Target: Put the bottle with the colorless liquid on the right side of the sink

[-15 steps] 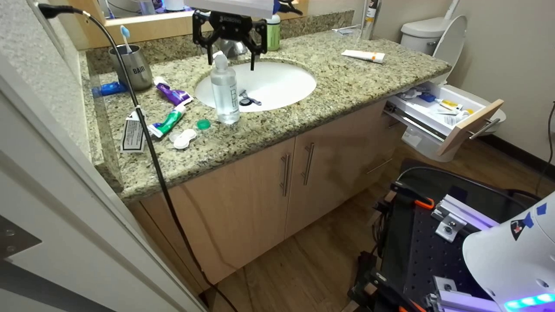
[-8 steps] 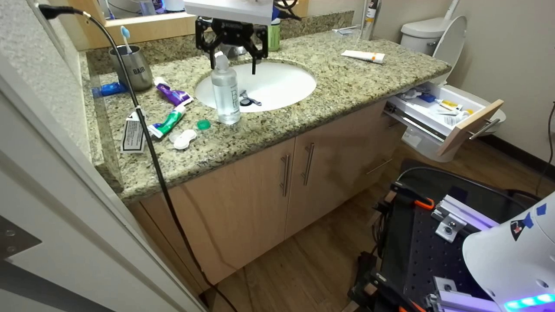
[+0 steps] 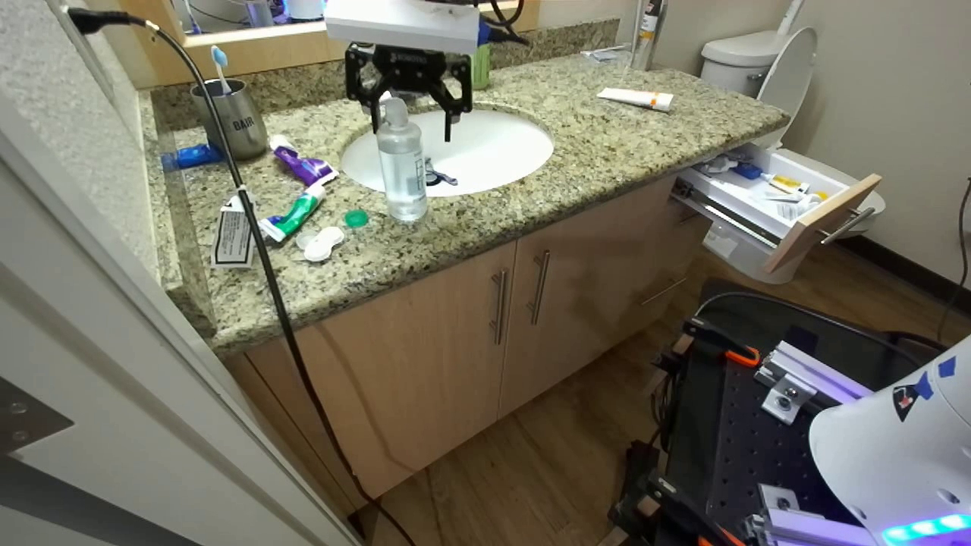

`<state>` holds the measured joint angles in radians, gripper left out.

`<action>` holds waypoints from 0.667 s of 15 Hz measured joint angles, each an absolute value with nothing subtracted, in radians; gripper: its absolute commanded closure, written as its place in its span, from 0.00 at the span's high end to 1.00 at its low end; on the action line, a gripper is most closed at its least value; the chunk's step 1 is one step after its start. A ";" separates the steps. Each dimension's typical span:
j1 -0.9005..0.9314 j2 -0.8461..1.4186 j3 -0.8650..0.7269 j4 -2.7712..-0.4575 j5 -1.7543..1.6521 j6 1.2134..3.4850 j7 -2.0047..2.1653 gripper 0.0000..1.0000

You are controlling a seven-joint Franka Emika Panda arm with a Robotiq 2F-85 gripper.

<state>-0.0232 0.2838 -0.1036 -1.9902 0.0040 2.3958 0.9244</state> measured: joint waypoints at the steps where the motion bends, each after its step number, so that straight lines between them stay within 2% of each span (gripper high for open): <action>1: -0.022 0.284 -0.102 -1.990 0.011 2.390 0.924 1.00; 5: -0.005 0.284 -0.088 -1.990 0.034 2.338 0.918 1.00; 6: -0.002 0.284 -0.086 -1.990 0.035 2.336 0.918 0.77; 7: 0.000 0.284 -0.086 -1.990 0.035 2.335 0.918 0.74; 10: 0.000 0.284 -0.086 -1.990 0.028 2.347 0.918 0.53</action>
<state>0.0001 0.2835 -0.0864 -1.9900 0.0283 2.3466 0.9176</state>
